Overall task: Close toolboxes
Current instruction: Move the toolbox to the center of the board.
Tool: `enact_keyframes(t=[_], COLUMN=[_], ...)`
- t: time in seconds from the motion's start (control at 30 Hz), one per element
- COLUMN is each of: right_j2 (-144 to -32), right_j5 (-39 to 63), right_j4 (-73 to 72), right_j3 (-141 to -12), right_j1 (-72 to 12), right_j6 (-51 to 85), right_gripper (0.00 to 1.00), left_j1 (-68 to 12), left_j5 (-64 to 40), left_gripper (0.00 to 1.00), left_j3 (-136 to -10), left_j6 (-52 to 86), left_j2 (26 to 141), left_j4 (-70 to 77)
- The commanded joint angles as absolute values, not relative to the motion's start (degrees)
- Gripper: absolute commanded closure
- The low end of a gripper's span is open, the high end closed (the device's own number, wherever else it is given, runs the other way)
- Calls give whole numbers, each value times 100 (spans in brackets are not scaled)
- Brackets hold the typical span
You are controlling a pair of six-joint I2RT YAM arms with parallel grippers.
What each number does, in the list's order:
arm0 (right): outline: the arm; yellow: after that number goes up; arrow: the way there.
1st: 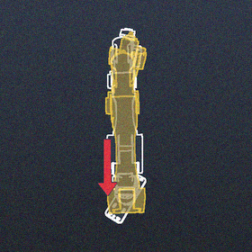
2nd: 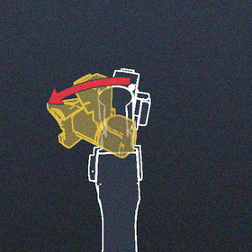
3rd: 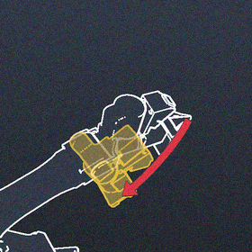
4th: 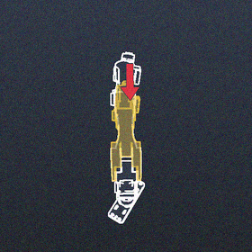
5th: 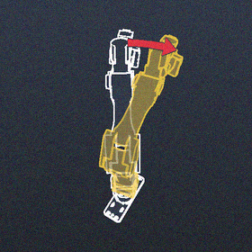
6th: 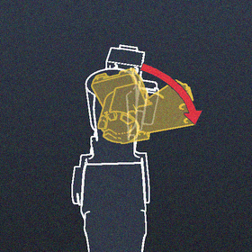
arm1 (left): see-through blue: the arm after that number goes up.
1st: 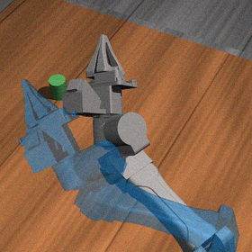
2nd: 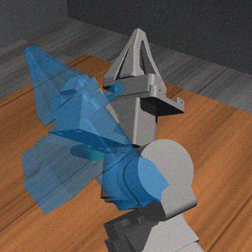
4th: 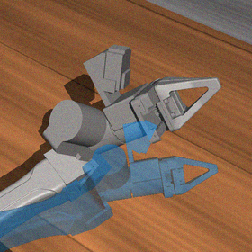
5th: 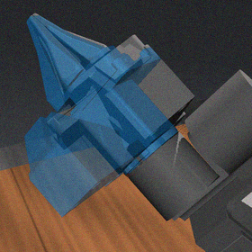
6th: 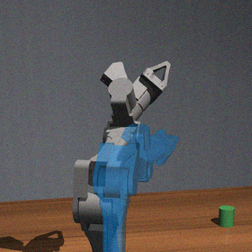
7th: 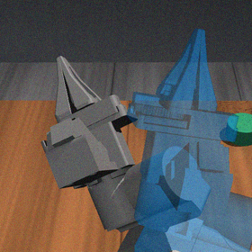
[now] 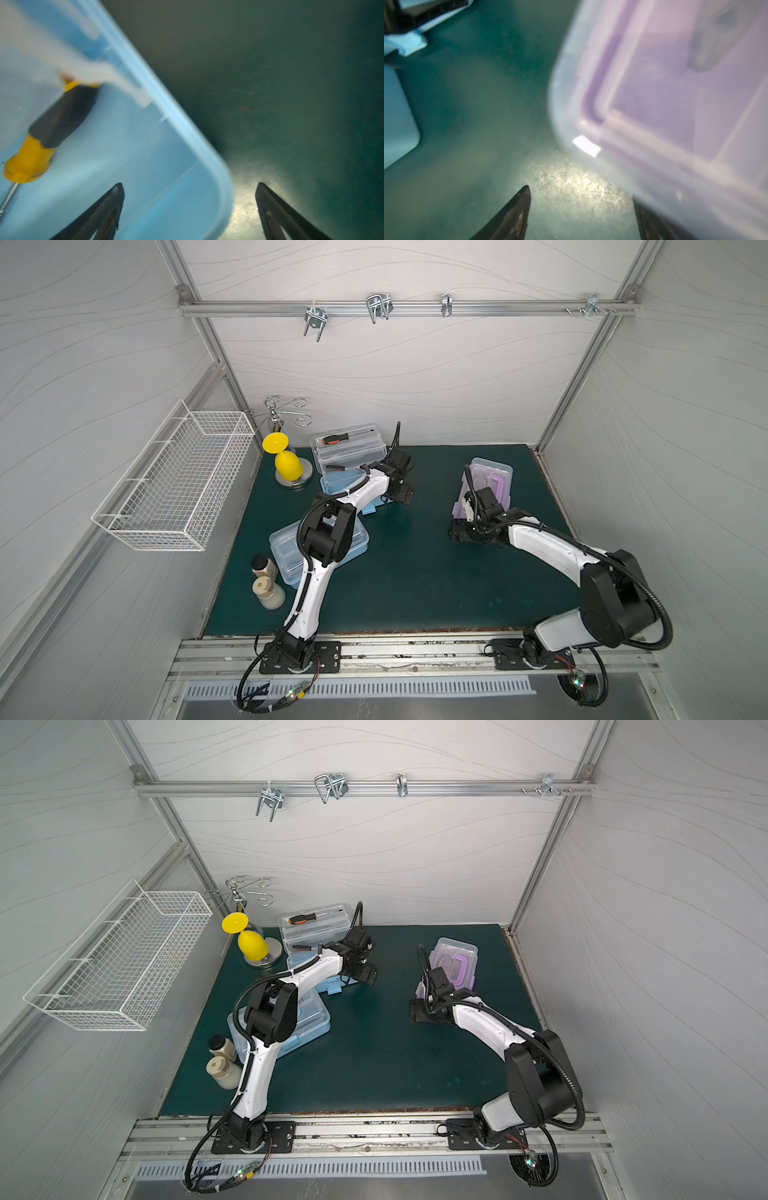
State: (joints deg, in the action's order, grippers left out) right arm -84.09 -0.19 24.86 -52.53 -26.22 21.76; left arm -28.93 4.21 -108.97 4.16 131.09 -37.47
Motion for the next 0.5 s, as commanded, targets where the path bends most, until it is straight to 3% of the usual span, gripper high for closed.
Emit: enact_keyframes(t=[0.0,0.47], right_j2=[-8528,-9079], right_j5=[-57,237], right_j4=[2351,2062], right_j3=[-5360,-5684], right_j1=[-2377,-1399], right_j6=[2296,2374], right_gripper=[22,22], left_j1=[-3273,-4052], left_j5=[-39,-209], left_gripper=[1,2], left_j3=[-10978,-11259], left_j6=[407,338], left_j2=[13095,13228], left_j4=[-4154,-4289])
